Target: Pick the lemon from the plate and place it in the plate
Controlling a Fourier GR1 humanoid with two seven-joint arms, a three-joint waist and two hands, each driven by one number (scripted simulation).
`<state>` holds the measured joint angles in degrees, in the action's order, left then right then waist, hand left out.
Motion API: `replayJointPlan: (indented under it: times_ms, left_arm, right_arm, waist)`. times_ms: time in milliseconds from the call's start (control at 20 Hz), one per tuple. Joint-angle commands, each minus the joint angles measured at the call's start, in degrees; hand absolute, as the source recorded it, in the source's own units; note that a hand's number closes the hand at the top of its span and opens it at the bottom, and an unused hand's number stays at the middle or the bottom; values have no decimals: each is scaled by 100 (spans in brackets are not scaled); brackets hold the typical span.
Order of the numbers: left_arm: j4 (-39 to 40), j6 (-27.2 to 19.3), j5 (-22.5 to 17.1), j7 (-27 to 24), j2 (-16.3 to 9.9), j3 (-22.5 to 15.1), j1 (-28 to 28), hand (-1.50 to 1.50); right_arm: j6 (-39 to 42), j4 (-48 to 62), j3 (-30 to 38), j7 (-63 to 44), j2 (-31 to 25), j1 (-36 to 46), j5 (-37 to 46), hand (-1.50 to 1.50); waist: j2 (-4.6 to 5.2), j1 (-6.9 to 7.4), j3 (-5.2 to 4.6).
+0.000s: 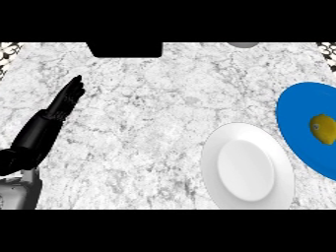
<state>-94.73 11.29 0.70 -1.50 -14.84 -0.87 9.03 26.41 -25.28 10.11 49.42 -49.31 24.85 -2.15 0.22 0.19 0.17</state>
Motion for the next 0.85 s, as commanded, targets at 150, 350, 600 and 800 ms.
replayJointPlan:
  times_ms: [150,350,600,800]
  left_arm:
    - [19,-9,10,92,-17,49,110,0]
    - [-129,-51,1,223,131,-88,151,0]
    - [152,17,-6,-38,20,74,124,0]
    - [40,-24,1,-51,66,61,13,0]
  right_arm:
    - [1923,131,125,681,-596,-151,-433,-150]
    - [2180,20,94,683,-887,-390,-563,-150]
    - [2264,-99,122,616,-1088,-515,-789,-150]
    - [2272,-302,-22,660,-1095,-729,-832,-150]
  waist:
    - [40,28,24]
    - [19,-11,35]
    - [47,-31,33]
    - [23,15,39]
